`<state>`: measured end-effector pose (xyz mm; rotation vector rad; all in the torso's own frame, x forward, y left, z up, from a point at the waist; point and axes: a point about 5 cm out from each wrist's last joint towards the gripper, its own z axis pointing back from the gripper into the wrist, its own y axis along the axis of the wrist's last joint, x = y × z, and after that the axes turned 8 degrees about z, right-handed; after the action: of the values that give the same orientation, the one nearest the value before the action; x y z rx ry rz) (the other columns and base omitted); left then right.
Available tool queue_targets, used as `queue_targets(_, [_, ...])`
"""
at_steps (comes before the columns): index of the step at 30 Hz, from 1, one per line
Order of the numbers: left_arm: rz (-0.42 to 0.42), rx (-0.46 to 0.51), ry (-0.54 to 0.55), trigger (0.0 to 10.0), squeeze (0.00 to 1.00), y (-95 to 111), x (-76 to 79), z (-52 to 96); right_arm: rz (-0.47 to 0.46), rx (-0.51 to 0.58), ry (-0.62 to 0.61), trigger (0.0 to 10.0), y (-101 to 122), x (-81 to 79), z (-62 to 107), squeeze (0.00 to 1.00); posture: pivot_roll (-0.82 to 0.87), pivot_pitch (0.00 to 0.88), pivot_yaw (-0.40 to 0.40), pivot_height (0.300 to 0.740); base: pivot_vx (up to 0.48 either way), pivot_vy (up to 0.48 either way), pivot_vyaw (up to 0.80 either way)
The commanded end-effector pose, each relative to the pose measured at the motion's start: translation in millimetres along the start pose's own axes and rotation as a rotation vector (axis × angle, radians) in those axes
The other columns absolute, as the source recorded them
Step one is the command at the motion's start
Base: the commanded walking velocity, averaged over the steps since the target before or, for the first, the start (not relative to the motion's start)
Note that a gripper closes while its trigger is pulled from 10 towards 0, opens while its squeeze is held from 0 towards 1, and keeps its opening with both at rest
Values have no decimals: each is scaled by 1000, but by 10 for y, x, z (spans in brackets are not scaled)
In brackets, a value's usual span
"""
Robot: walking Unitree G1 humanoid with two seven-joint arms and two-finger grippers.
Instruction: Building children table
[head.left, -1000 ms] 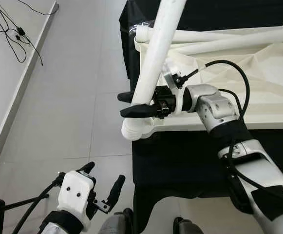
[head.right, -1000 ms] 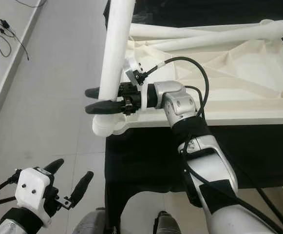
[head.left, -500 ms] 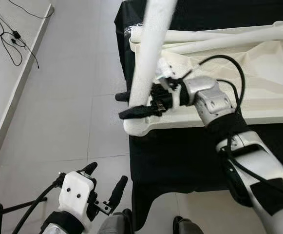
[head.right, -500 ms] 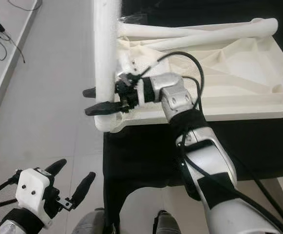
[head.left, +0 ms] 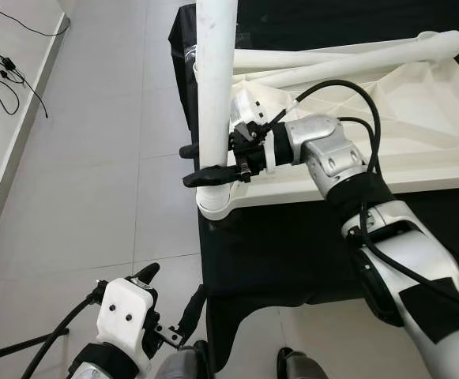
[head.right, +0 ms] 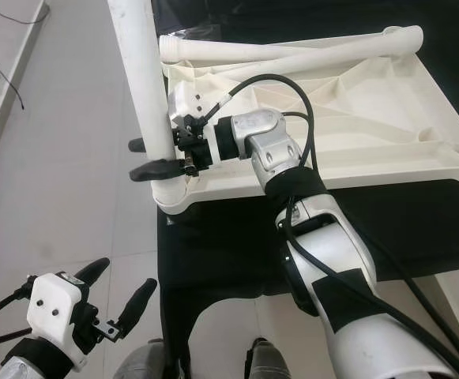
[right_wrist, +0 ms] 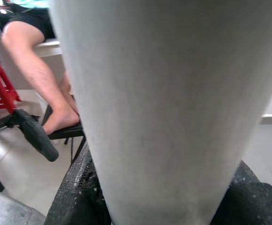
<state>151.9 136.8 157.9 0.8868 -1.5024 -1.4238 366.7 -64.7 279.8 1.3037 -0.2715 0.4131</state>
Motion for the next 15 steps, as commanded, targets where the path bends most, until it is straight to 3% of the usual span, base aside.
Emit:
queue_targets(1, [15,-11,6,10000,0,-16,8,33,-83,-107,79,10000,-267,-139,-37,0,78,343,50,740,0,0,0])
queue_targets(4, [18,-10,6,10000,0,-12,13,38,-73,-126,179,10000,-304,-216,-23,0,78,347,49,740,0,0,0])
queue_targets(15, [19,-7,10,10000,0,-8,9,35,-88,-170,321,10000,-292,-374,80,0,76,347,46,740,0,0,0])
